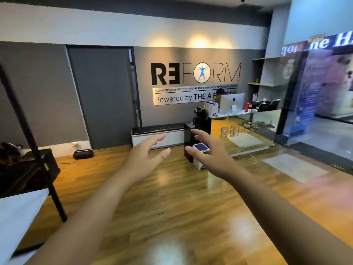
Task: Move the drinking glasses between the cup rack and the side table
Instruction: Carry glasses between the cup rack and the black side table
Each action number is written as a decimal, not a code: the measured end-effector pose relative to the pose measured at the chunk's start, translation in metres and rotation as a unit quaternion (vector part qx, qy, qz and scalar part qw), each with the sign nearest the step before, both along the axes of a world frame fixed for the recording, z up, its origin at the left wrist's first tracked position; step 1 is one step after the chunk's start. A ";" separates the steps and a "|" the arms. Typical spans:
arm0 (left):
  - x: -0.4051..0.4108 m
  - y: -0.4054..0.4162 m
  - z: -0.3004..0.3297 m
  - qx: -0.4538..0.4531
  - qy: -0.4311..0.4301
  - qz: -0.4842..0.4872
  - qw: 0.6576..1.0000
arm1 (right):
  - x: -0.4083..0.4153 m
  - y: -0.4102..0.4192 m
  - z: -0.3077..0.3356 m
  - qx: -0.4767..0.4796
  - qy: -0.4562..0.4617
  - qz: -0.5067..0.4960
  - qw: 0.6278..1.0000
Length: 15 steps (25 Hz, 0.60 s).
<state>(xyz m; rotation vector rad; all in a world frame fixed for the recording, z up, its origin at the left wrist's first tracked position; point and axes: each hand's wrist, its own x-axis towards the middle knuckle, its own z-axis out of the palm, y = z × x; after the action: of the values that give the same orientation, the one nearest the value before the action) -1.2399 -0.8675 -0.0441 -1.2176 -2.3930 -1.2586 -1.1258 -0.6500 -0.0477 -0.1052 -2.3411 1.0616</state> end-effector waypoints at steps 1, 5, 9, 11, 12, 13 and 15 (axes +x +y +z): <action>-0.007 0.019 -0.004 -0.001 -0.004 -0.011 1.000 | 0.000 0.015 -0.002 0.001 0.002 -0.012 1.000; -0.025 0.118 -0.013 -0.009 -0.010 -0.076 0.997 | 0.001 0.096 -0.006 0.004 0.005 -0.074 0.997; -0.041 0.219 -0.011 -0.015 -0.010 -0.106 0.994 | -0.004 0.186 -0.006 0.015 0.001 -0.103 0.995; -0.050 0.268 -0.005 -0.015 -0.012 -0.121 0.992 | -0.004 0.227 -0.002 0.019 0.000 -0.107 0.994; -0.053 0.295 -0.001 -0.011 -0.011 -0.129 0.991 | -0.004 0.250 0.000 0.023 -0.001 -0.114 0.993; -0.056 0.323 0.003 -0.006 -0.010 -0.138 0.990 | -0.002 0.275 0.001 0.027 0.000 -0.124 0.992; -0.058 0.376 0.008 0.001 -0.011 -0.161 0.987 | 0.005 0.324 0.001 0.028 -0.001 -0.151 0.988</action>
<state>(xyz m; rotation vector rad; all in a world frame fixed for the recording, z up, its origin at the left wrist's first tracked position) -1.2976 -0.4913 -0.0359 -1.6483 -2.2731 -1.3618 -1.1211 -0.3257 -0.0464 -0.4252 -2.2633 0.8461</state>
